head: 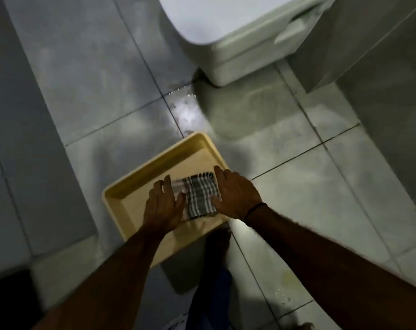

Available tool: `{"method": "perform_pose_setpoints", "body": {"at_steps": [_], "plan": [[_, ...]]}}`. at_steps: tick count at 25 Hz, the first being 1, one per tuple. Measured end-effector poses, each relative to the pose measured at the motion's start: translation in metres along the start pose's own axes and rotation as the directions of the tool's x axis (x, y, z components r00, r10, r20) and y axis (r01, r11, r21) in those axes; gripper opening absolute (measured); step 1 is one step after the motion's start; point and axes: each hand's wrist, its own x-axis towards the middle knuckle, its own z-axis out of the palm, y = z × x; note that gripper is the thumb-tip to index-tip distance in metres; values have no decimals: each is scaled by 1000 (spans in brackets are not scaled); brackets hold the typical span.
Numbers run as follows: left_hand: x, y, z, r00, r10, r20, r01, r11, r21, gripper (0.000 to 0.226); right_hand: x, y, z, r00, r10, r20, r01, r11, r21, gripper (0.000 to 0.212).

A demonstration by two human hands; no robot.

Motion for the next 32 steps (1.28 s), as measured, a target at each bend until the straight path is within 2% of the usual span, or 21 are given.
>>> {"method": "perform_pose_setpoints", "body": {"at_steps": [2,4,6,8,10,12,13,14,15,16,19,21,23,24,26,27,29,32], "plan": [[20,-26,40,982,-172,74,180,978,-108,61,28,-2,46,995,74,74,-84,986,142,70],[35,-36,58,931,-345,123,364,909,-202,55,41,-6,66,981,171,92,-185,967,176,74],[50,-47,84,888,-450,92,457,846,-276,52,61,-7,101,968,246,46,-251,949,190,70],[60,-46,89,856,-515,35,493,797,-349,52,68,-7,107,956,292,23,-289,926,242,68],[66,-42,99,805,-590,52,536,689,-487,54,75,-2,111,912,394,113,-399,787,471,64],[65,-29,97,772,-629,86,553,599,-580,55,77,-1,101,878,440,185,-445,615,651,35],[63,-25,93,787,-612,79,521,590,-617,52,72,-1,95,864,454,217,-464,550,694,11],[58,-16,87,819,-569,69,470,598,-649,48,66,1,88,855,459,240,-471,497,728,14],[49,-5,81,863,-502,49,398,619,-677,43,57,4,80,854,453,256,-466,444,765,28],[36,9,72,908,-418,33,321,642,-696,37,45,9,71,852,448,273,-454,370,811,33],[-5,54,61,987,-157,-16,100,699,-708,35,0,43,44,843,436,313,-409,144,901,11],[-28,91,72,1000,5,-26,-20,796,-605,36,-39,77,33,817,405,411,-407,-99,908,9],[-49,130,97,983,178,46,-133,860,-492,38,-80,114,33,812,342,472,-386,-292,875,32],[-60,151,115,955,263,134,-171,865,-472,39,-99,136,38,813,344,470,-368,-321,872,44],[-78,188,155,848,415,330,-222,843,-489,38,-137,182,57,806,395,441,-303,-364,881,53],[-84,203,177,798,451,400,-213,832,-513,35,-156,204,70,796,429,427,-255,-402,880,52],[-85,222,223,761,481,435,-247,835,-491,29,-187,244,105,749,498,437,-183,-478,859,46],[-71,221,299,730,541,417,-475,841,-258,28,-218,299,178,611,639,467,-140,-494,858,28]]}}
